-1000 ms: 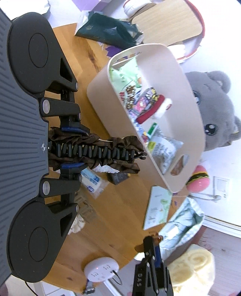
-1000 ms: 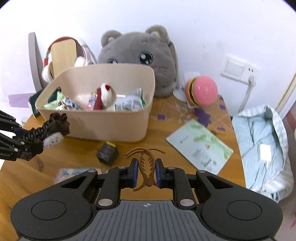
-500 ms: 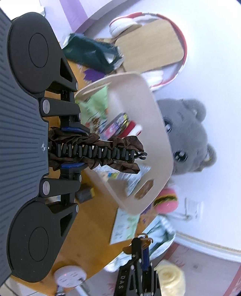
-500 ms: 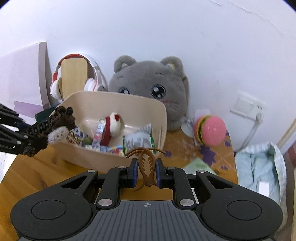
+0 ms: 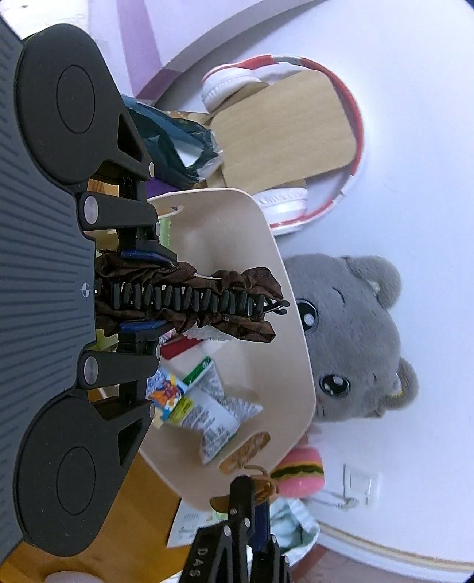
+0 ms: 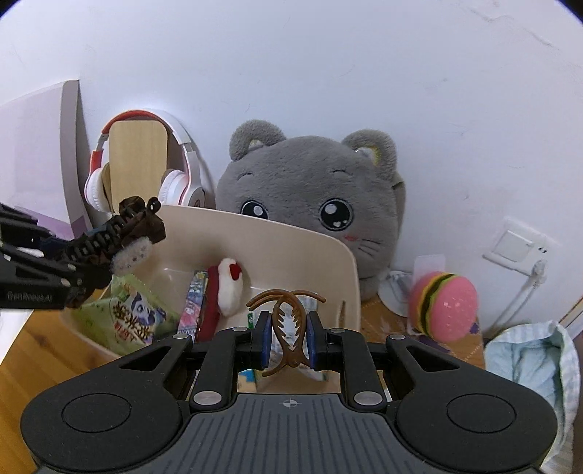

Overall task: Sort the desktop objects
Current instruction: 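Carry the hair tie and hair clip over the basket and release both, then grasp the wrapped white bar with the left gripper while the right grasps the cream scrunchie, then lift the bar and scrunchie over the basket and open both grippers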

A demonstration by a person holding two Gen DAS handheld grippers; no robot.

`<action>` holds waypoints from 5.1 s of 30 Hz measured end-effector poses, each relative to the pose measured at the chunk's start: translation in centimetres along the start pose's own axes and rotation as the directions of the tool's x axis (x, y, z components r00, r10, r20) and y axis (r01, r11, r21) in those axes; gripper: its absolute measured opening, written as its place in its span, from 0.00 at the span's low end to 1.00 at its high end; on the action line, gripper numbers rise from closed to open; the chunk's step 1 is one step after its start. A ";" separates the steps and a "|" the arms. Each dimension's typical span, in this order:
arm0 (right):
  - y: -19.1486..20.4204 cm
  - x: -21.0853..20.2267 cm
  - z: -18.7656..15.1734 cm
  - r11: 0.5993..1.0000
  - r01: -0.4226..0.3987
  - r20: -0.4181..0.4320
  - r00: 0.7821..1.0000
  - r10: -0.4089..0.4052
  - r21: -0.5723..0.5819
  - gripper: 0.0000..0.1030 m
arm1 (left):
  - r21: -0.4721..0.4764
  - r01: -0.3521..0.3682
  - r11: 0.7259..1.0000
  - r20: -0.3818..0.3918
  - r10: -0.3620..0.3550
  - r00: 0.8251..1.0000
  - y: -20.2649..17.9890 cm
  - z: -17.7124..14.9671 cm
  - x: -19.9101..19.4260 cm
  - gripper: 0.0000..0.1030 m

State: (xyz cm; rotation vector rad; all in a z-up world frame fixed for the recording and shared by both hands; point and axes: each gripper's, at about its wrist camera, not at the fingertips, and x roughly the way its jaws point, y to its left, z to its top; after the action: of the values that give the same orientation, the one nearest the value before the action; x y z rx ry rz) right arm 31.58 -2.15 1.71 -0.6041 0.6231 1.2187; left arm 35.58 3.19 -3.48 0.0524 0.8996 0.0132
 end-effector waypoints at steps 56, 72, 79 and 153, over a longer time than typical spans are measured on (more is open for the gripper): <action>0.1 -4.6 -13.4 0.993 -0.101 -0.112 0.989 0.094 -0.061 0.87 | 0.076 0.117 0.990 -0.029 -0.115 0.993 -6.1 -9.1 -2.5 0.75; 2.2 -4.3 -19.7 0.984 -0.159 -0.219 0.961 0.172 0.074 0.87 | 0.193 0.196 0.961 -0.235 -0.149 0.960 -9.2 -12.9 2.7 0.75; 2.9 -3.1 -20.7 0.981 -0.167 -0.255 0.949 0.187 0.096 0.84 | 0.214 0.210 0.954 -0.266 -0.150 0.952 -10.2 -13.3 4.4 0.75; -1.1 -10.6 -14.8 0.975 -0.136 -0.065 0.987 0.150 0.176 0.15 | 0.166 0.304 0.938 -0.021 -0.305 0.952 -5.2 -10.2 -6.9 0.22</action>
State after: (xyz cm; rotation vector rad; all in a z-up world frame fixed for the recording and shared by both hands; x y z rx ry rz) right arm 28.62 -19.93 -0.79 -0.4701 0.8405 1.2645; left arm 23.27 -1.86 -4.63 0.0696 0.8948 -0.3525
